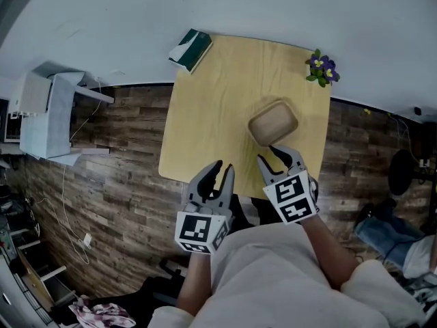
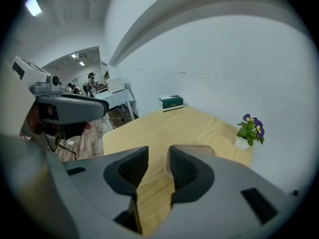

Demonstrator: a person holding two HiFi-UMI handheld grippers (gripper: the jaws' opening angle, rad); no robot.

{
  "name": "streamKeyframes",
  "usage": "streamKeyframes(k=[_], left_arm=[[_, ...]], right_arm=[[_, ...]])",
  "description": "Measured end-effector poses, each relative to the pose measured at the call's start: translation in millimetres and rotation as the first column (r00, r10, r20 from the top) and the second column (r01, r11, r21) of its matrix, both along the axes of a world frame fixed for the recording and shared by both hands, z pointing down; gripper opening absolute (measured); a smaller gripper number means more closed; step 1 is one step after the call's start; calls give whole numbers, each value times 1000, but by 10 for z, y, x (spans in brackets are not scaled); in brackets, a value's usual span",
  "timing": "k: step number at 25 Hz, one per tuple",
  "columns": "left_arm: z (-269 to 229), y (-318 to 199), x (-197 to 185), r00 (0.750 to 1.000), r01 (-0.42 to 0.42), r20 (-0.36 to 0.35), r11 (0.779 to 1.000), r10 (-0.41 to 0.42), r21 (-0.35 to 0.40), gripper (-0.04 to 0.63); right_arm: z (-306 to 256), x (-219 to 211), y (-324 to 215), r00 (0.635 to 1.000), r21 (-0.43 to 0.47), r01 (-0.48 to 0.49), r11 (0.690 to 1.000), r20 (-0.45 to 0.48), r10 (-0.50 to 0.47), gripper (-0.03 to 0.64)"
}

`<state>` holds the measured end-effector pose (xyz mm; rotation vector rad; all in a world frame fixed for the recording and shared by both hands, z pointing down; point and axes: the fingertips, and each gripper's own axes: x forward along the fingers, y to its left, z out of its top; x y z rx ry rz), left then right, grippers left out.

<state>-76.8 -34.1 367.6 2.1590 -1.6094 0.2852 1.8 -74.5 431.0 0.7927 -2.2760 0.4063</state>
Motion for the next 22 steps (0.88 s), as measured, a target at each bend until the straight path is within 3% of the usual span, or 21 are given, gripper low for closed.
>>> streamKeyframes(k=[22], left_arm=[[480, -438, -391, 985, -174, -24, 979, 173, -104, 75]], right_arm=[[537, -273, -181, 983, -43, -97, 994, -164, 89, 127]])
